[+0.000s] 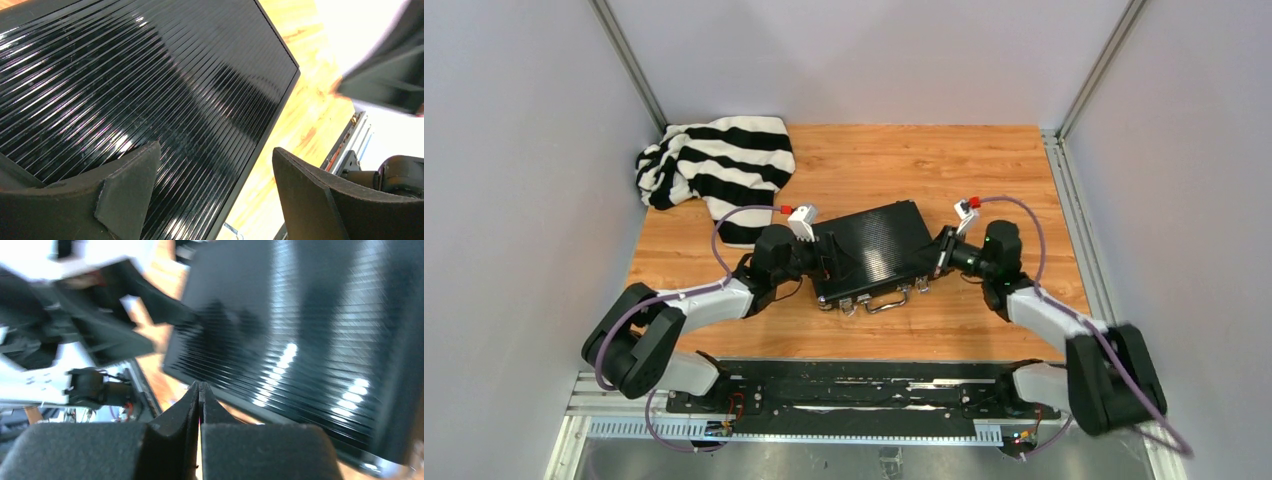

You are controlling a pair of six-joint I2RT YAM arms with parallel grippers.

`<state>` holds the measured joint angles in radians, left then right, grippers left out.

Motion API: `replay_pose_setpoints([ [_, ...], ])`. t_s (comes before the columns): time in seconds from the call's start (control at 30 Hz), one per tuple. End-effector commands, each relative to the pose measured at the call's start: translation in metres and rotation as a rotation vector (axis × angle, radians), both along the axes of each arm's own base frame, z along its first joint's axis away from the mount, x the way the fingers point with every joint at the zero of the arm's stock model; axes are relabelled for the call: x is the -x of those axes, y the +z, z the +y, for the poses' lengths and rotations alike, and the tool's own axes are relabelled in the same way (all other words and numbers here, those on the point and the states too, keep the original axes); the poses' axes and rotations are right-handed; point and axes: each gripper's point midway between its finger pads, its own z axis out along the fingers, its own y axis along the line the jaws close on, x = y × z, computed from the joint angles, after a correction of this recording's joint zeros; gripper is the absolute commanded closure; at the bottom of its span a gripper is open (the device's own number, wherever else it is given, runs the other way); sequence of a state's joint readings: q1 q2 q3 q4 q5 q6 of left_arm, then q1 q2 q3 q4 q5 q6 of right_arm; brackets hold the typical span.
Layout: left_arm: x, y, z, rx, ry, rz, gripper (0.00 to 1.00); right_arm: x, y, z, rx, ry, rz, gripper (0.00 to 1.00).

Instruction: Pack up texas hold em set

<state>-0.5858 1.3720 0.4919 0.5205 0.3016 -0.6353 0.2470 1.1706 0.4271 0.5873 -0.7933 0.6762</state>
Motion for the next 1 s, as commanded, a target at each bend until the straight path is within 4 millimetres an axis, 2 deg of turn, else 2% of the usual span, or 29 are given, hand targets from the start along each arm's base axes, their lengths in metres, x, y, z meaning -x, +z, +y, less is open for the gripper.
replay_pose_setpoints([
  [0.0,0.020,-0.040,0.009,-0.097,-0.018,0.132,0.12,0.017,-0.119,-0.014,0.120,-0.064,0.314,0.99],
  [0.07,0.019,-0.037,0.009,-0.093,-0.019,0.124,0.12,0.018,-0.144,-0.014,0.073,-0.088,0.389,0.99],
  [0.13,0.020,-0.034,0.009,-0.090,-0.021,0.114,0.12,0.011,-0.149,-0.012,-0.021,-0.112,0.395,0.99],
  [0.23,0.020,-0.031,0.011,-0.093,-0.021,0.107,0.12,0.001,-0.140,-0.006,-0.173,-0.120,0.390,0.99],
  [0.3,0.020,-0.029,0.012,-0.096,-0.019,0.100,0.12,0.001,-0.136,-0.002,-0.191,-0.088,0.390,1.00],
  [0.4,0.021,-0.025,0.014,-0.095,-0.014,0.089,0.12,0.003,-0.120,0.000,-0.204,-0.065,0.346,0.99],
  [0.5,0.021,-0.023,0.016,-0.097,-0.003,0.077,0.12,0.005,-0.090,0.009,-0.237,-0.013,0.284,0.99],
  [0.8,0.017,-0.023,0.020,-0.091,0.040,0.093,0.16,0.033,-0.023,0.091,-0.115,0.238,0.122,0.99],
  [0.87,0.013,-0.019,0.027,-0.067,0.082,0.102,0.17,0.036,-0.023,0.097,-0.054,0.259,0.099,0.99],
  [0.97,0.009,-0.011,0.038,-0.035,0.137,0.090,0.17,0.044,-0.046,0.101,-0.003,0.284,0.154,0.99],
])
